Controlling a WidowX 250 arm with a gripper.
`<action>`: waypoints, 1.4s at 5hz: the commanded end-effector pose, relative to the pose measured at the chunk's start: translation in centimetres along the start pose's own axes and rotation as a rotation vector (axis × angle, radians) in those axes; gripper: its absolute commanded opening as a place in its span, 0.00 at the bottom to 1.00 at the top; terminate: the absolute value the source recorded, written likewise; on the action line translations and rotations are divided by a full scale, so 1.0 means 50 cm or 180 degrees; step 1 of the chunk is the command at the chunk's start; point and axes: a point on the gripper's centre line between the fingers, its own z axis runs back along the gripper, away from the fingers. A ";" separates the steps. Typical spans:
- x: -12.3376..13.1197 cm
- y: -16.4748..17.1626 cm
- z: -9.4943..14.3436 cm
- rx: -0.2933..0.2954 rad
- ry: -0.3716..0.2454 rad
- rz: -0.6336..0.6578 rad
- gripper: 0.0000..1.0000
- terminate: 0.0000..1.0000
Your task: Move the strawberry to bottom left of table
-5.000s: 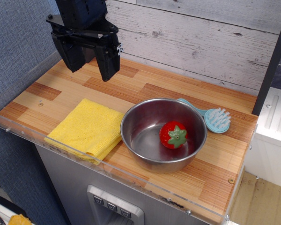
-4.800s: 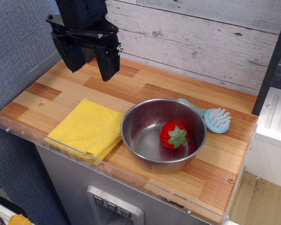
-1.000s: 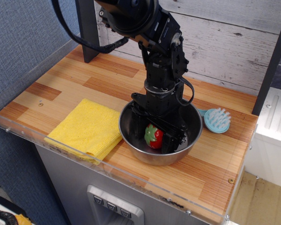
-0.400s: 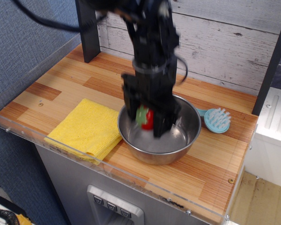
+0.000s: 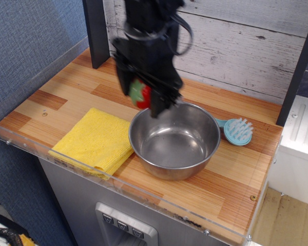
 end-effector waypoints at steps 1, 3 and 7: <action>-0.021 0.101 -0.061 0.0084 0.0253 0.0248 0.00 0.00; -0.134 0.224 -0.076 -0.0008 0.0287 0.0587 0.00 0.00; -0.183 0.368 -0.137 -0.0019 -0.0211 0.1147 0.00 0.00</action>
